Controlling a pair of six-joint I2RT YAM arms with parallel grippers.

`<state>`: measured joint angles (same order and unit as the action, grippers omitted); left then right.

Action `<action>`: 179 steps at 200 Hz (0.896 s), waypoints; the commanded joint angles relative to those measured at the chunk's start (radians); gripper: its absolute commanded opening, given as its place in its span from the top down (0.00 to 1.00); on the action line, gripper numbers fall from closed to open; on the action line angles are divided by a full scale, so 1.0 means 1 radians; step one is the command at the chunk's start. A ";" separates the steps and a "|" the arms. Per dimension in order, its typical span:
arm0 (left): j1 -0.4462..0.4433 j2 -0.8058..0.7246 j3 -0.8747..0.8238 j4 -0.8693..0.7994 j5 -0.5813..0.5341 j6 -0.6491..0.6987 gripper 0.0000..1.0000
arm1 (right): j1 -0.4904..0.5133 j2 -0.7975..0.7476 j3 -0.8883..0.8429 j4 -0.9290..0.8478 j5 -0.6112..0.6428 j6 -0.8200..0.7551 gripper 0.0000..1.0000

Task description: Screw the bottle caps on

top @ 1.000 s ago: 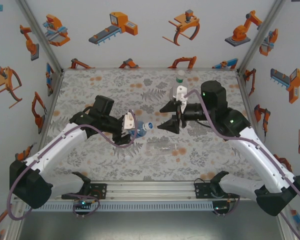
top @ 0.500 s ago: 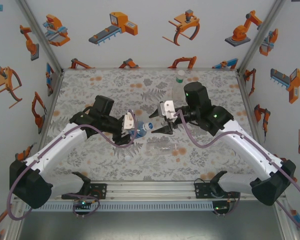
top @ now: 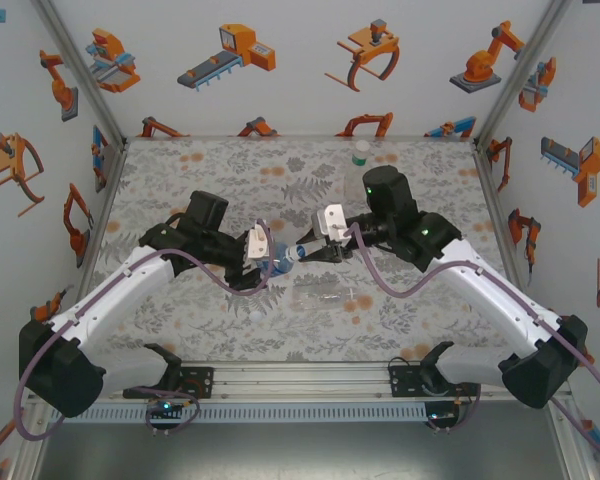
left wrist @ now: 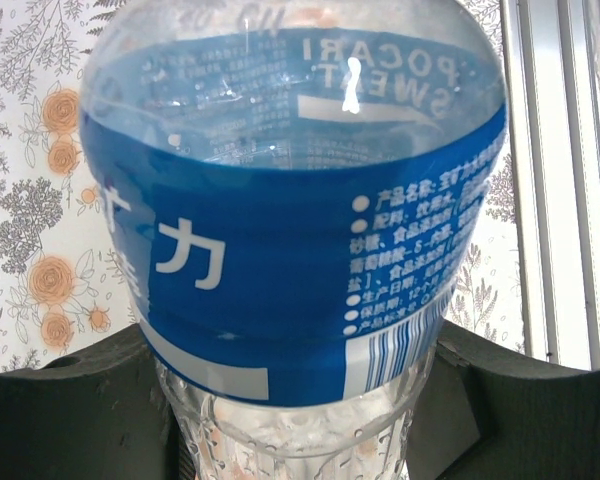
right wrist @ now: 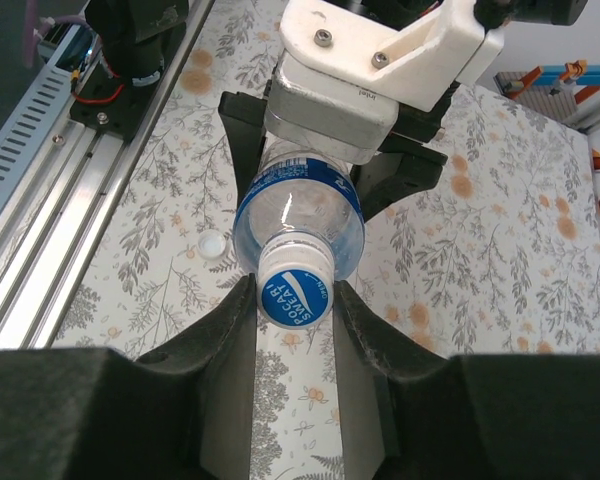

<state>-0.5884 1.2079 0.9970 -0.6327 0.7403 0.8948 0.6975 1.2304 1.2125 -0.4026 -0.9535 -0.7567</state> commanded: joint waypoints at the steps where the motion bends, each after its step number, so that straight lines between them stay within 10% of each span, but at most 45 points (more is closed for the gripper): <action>1: -0.003 -0.005 0.031 -0.011 0.044 0.012 1.00 | 0.014 0.010 -0.011 0.012 -0.019 -0.004 0.77; 27: -0.004 -0.005 0.031 -0.010 0.042 0.012 1.00 | 0.015 0.005 -0.032 0.078 0.017 0.207 0.82; 74: -0.004 -0.005 0.032 -0.010 0.041 0.012 1.00 | 0.032 -0.070 -0.200 0.386 0.337 1.081 0.90; 122: -0.002 -0.005 0.031 0.007 0.045 -0.002 1.00 | 0.055 -0.051 -0.136 0.156 0.602 1.766 0.93; 179: -0.001 -0.007 0.029 0.010 0.044 -0.004 1.00 | 0.055 0.033 -0.044 -0.002 0.577 1.994 0.85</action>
<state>-0.5678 1.2098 0.9970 -0.6765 0.6548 0.8749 0.7433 1.2304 1.1255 -0.3321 -0.4202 1.0855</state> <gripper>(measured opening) 0.591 0.330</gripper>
